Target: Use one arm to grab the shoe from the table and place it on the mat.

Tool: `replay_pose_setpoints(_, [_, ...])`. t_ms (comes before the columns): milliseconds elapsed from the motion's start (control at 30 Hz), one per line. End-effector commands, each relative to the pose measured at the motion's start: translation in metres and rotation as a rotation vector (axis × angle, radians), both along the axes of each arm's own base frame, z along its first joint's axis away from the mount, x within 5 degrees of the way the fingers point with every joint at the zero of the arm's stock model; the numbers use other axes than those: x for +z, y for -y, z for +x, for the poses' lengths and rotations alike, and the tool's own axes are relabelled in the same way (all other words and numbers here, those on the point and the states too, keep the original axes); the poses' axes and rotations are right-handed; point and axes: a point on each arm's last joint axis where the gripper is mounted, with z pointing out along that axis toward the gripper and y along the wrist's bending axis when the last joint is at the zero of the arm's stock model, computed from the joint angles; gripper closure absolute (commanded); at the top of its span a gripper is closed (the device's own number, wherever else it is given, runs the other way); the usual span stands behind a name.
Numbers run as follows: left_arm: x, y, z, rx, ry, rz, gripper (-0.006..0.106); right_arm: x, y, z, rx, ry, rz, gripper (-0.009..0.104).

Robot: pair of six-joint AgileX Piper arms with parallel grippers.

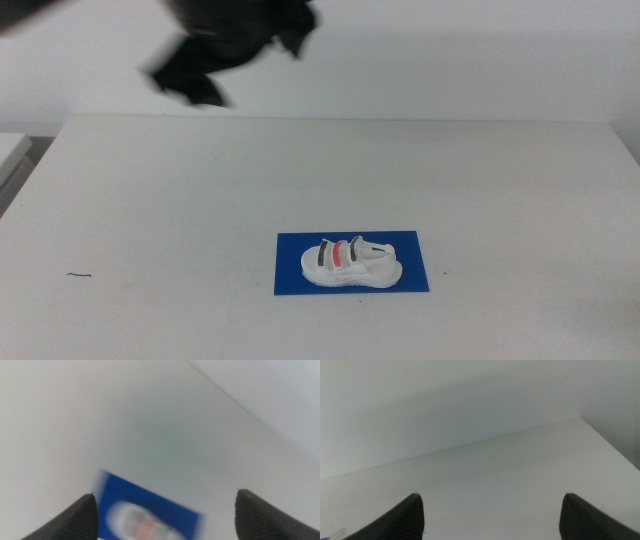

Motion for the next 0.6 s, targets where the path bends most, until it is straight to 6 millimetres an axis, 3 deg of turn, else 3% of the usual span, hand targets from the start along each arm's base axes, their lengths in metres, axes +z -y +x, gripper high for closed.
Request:
replay_pose_setpoints(0, [0.004,-0.027,-0.018,-0.176,0.029,0.193,0.007,0.000,0.000,0.000,0.002,0.012,-0.010,0.016])
replay_pose_setpoints(167, [-0.010,-0.102,-0.073,-0.103,0.009,0.261,0.007,0.000,0.000,0.000,0.002,0.012,-0.010,0.016])
replay_pose_setpoints(233, [-0.015,-0.125,-0.089,-0.137,0.131,0.272,0.007,0.000,0.000,0.000,0.002,0.012,-0.010,0.016])
replay_pose_setpoints(367, [-0.022,-0.152,-0.130,-0.291,0.475,0.348,0.007,0.000,0.000,0.000,0.002,0.012,-0.010,0.016])
replay_pose_setpoints(567, [-0.041,-0.175,-0.194,-0.274,0.656,0.383,0.007,0.000,0.000,0.000,0.002,0.012,-0.010,0.016])
